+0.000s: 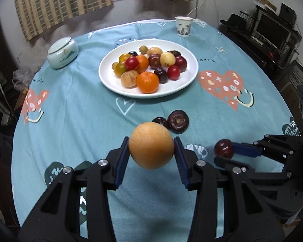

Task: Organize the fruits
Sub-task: 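Carry the tan fruit and plum over the white plate, then open both tools to drop the fruits onto the plate, then move both tools back toward the last two plums, then grasp a small dark plum with the left tool while the right tool grasps a large dark plum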

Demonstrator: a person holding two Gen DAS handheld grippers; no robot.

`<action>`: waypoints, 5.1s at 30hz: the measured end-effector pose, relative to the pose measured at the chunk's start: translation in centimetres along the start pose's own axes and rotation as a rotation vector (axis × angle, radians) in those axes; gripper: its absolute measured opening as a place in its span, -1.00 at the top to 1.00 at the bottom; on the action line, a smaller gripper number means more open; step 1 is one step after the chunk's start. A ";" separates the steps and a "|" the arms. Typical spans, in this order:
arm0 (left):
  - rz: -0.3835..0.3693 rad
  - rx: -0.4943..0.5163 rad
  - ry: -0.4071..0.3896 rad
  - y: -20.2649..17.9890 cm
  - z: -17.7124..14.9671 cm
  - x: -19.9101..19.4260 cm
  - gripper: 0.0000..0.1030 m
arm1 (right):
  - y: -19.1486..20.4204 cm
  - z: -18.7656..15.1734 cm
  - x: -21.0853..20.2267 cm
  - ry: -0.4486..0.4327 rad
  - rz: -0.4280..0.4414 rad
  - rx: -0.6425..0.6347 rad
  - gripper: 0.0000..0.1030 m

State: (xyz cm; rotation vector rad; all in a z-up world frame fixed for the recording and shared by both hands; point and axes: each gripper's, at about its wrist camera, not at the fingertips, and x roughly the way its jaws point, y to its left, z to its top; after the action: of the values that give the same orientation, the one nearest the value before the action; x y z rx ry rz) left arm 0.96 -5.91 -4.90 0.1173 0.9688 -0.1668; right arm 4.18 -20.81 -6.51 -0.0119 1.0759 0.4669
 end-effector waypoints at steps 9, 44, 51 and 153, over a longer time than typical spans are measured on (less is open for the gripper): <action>-0.005 0.026 -0.012 1.0 -0.2 -1.1 0.14 | 2.3 -0.1 -1.2 -0.044 0.009 0.018 0.42; -0.193 -0.048 0.056 6.9 -0.5 4.6 -0.17 | -0.1 2.1 2.6 0.033 0.042 0.090 0.42; -0.187 -0.022 0.096 4.9 1.2 8.4 -0.17 | -1.0 2.1 2.5 0.031 0.052 0.102 0.42; -0.010 -0.149 0.115 7.2 -0.3 4.4 -0.31 | 0.5 6.8 9.1 0.128 -0.076 -0.323 0.16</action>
State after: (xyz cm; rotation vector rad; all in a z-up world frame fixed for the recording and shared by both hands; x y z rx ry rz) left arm 4.56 0.78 -8.51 -0.0152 1.0928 -0.0972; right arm 13.26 -15.50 -10.81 -0.3708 1.1115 0.5728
